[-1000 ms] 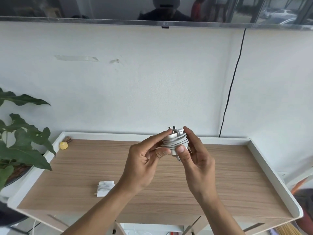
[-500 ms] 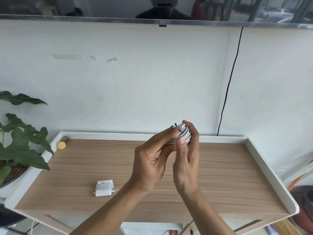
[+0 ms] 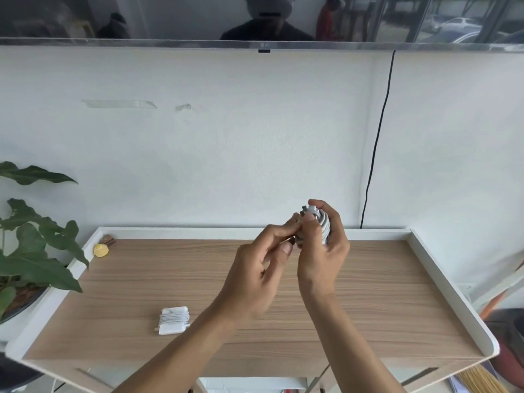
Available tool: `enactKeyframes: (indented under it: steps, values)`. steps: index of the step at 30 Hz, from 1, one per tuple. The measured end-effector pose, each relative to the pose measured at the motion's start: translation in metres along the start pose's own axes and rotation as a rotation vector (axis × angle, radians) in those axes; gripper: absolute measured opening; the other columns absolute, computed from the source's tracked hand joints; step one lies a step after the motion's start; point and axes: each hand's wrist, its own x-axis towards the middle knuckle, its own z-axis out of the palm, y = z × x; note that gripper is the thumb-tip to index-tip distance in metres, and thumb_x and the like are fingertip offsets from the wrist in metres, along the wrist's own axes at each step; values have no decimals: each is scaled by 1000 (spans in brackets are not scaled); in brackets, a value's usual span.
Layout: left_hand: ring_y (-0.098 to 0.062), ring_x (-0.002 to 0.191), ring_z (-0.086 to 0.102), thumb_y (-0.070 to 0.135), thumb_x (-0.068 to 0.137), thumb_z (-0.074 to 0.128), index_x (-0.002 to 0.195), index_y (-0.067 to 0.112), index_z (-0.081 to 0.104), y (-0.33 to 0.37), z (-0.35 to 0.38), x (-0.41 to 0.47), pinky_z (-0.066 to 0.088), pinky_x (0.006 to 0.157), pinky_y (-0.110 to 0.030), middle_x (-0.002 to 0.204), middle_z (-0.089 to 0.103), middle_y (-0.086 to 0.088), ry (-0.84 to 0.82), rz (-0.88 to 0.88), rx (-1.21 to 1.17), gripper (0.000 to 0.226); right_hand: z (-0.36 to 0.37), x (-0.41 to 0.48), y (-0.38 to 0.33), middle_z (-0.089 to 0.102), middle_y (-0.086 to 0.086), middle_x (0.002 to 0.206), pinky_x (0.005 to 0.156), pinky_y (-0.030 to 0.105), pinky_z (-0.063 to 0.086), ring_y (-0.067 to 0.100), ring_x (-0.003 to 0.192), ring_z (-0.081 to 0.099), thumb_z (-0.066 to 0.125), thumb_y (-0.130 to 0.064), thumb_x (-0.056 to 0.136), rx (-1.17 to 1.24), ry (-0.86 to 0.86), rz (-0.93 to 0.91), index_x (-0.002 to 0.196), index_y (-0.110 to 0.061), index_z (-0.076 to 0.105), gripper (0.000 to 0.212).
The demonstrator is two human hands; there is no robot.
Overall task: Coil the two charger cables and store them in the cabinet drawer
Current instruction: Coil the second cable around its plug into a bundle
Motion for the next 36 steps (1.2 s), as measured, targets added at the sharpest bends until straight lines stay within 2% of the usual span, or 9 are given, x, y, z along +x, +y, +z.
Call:
enactKeyframes:
  steps: [4, 8, 12, 15, 18, 25, 28, 32, 36]
  values:
    - [-18, 93, 72, 18, 95, 56, 120, 11, 61, 6, -6, 25, 58, 85, -34, 102, 73, -1, 98, -112, -52, 26, -2, 4, 2, 59, -10, 66, 54, 21, 48, 6, 58, 52, 59, -33, 77, 8, -65, -18, 94, -8, 64, 30]
    - [-24, 82, 72, 15, 91, 64, 112, 17, 70, -7, -14, 42, 60, 78, -45, 105, 72, -3, 29, -205, 41, 22, -9, 11, 12, 58, 1, 70, 55, 29, 46, 14, 60, 51, 56, -28, 86, -48, -178, 34, 93, -9, 64, 22]
    - [-20, 85, 72, 17, 90, 68, 111, 18, 69, -15, -13, 35, 60, 79, -45, 105, 71, 4, -4, -224, 62, 21, -20, 16, 20, 63, 1, 75, 55, 28, 43, 15, 64, 54, 42, -43, 89, -141, -206, -32, 92, -12, 66, 39]
    - [-21, 87, 72, 24, 87, 71, 121, 21, 64, -13, -8, 33, 60, 81, -44, 102, 69, 8, -22, -232, 27, 35, -22, 17, 25, 64, -2, 73, 54, 34, 45, 14, 64, 56, 37, -42, 93, -192, -187, -59, 90, -16, 67, 40]
    - [-18, 88, 72, 22, 90, 67, 116, 21, 70, -16, -5, 36, 60, 79, -44, 107, 68, 3, -9, -167, 107, 26, -24, 18, 32, 62, -6, 69, 57, 34, 43, 12, 63, 55, 31, -39, 97, -194, -173, -54, 88, -19, 67, 42]
    - [-15, 94, 70, 17, 90, 68, 115, 19, 70, -20, -1, 33, 59, 84, -42, 111, 70, 6, 18, -215, 92, 25, -29, 15, 26, 67, 1, 69, 54, 25, 45, 10, 62, 58, 37, -20, 96, -243, -168, -92, 82, -15, 69, 35]
    - [-16, 96, 69, 16, 89, 69, 112, 24, 70, -20, -1, 32, 59, 85, -39, 109, 70, 6, 14, -219, 59, 25, -30, 15, 24, 66, 7, 69, 54, 29, 45, 16, 60, 58, 38, -21, 95, -219, -163, -91, 85, -11, 68, 33]
    - [-18, 98, 67, 11, 88, 68, 110, 21, 69, -21, -2, 33, 55, 83, -25, 108, 69, 1, -5, -242, 3, 24, -33, 15, 29, 52, -4, 60, 50, 32, 39, 15, 54, 45, 39, -24, 91, -230, -149, -82, 104, -16, 63, 28]
    - [-9, 95, 66, 11, 90, 67, 110, 15, 70, -22, 1, 31, 56, 82, -25, 104, 68, 3, 19, -166, 117, 21, -35, 15, 31, 48, -6, 54, 47, 30, 35, 14, 50, 40, 39, -24, 90, -256, -154, -105, 102, -15, 63, 29]
